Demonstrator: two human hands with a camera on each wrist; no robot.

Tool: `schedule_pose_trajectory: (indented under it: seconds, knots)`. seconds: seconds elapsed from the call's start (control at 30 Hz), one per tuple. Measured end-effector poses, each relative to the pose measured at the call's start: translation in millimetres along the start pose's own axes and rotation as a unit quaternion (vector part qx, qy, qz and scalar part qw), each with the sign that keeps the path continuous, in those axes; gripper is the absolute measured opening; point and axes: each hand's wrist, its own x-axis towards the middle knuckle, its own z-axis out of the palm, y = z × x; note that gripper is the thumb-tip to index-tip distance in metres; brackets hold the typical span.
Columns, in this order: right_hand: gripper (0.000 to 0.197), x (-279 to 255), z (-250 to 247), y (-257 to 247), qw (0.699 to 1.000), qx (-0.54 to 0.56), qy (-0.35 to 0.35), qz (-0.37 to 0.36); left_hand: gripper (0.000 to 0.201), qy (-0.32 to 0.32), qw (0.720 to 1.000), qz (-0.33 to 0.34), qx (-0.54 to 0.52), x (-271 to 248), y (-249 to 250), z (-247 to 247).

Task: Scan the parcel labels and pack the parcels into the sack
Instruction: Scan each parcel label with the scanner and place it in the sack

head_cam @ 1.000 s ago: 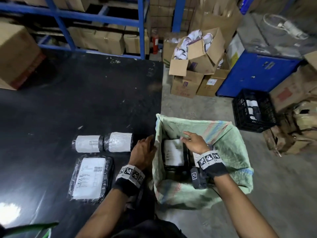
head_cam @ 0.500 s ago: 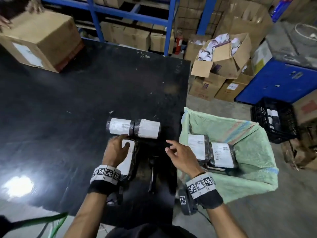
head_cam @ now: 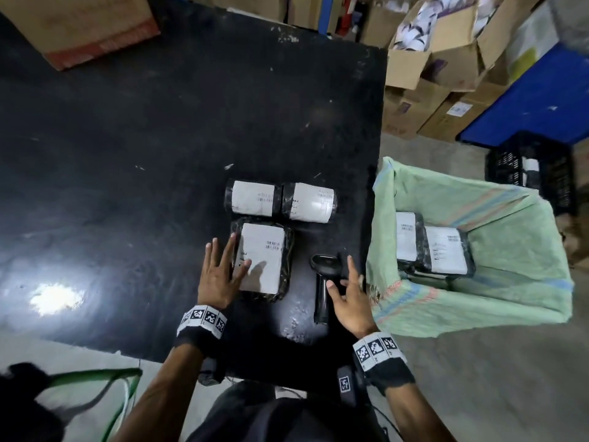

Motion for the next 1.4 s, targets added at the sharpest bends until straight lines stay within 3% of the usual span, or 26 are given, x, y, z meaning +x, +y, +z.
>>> schedule_pose_trajectory:
  seconds: [0.2,0.5,0.63,0.8,1.0,1.17,1.27,1.4]
  knots:
    - [0.076,1.3,26.6,-3.1,0.997,0.046,0.059,-0.008,0.103,-0.023,0.997,0.045,-0.061,0.0,-22.3,11.7]
    - [0.074,10.4,50.6,8.3,0.987,0.133,0.09,-0.009,0.1,-0.044,0.981,0.012,-0.189,-1.1,-16.0,18.1]
    - [0.072,10.1,50.5,7.1,0.983,0.171,0.069,-0.022,0.088,-0.044,0.974,0.01,-0.22,-4.6,-10.3,16.1]
    - [0.069,6.4,50.4,5.2,0.976,0.207,0.05,-0.036,0.09,-0.024,0.979,0.018,-0.202,-4.8,-6.4,19.2]
    - [0.069,8.6,52.2,8.7,0.97,0.235,0.045,-0.04,0.086,0.041,0.984,0.089,-0.146,-7.5,18.7,23.8]
    - [0.07,9.0,54.7,9.3,0.96,0.274,0.051,-0.037,0.088,-0.023,0.996,-0.028,-0.082,-3.6,36.9,16.0]
    - [0.071,9.4,53.0,8.1,0.953,0.299,0.046,-0.022,0.089,-0.035,0.994,-0.062,-0.08,3.2,40.4,14.8]
    - [0.069,9.3,49.6,7.7,0.945,0.324,0.041,-0.023,0.099,-0.039,0.968,-0.099,-0.229,6.5,31.5,19.0]
